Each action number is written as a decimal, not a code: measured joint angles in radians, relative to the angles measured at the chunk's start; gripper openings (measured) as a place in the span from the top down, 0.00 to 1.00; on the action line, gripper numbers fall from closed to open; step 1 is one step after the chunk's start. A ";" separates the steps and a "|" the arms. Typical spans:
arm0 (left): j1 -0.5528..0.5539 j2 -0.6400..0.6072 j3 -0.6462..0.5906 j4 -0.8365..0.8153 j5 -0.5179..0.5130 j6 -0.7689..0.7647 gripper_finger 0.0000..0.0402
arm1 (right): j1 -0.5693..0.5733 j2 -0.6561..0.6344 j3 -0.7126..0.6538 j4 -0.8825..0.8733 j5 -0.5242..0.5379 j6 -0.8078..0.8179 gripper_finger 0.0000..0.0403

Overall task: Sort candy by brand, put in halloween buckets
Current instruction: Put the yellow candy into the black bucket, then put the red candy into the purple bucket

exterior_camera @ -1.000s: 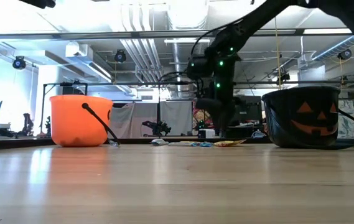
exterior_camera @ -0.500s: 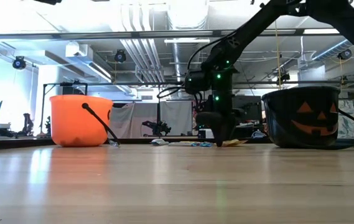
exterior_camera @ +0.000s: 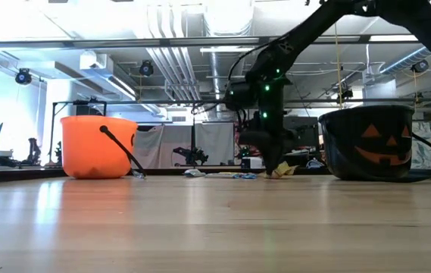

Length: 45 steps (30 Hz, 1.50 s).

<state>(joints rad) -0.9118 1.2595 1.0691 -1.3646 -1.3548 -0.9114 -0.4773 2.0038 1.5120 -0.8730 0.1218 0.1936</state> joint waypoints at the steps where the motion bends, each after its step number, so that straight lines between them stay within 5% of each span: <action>1: 0.003 0.003 0.000 0.002 -0.001 0.000 0.60 | 0.007 -0.016 0.000 0.001 -0.001 0.003 0.97; 12: 0.034 0.009 0.000 0.043 0.002 0.002 0.60 | 0.141 -0.328 0.002 -0.099 0.139 0.074 0.97; 23: 0.040 0.009 0.000 0.093 0.002 0.011 0.60 | 0.217 -0.588 -0.066 -0.552 0.396 0.547 0.97; 40: 0.040 0.009 0.000 0.143 0.004 0.012 0.60 | 0.238 -0.652 -0.293 -0.520 0.400 0.723 0.62; 45: 0.060 0.008 0.009 0.187 0.199 0.012 0.60 | 0.358 -0.682 -0.273 -0.384 0.286 0.639 0.58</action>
<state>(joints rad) -0.8515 1.2673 1.0777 -1.1776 -1.1553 -0.8991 -0.1192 1.3219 1.2395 -1.2568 0.4074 0.8331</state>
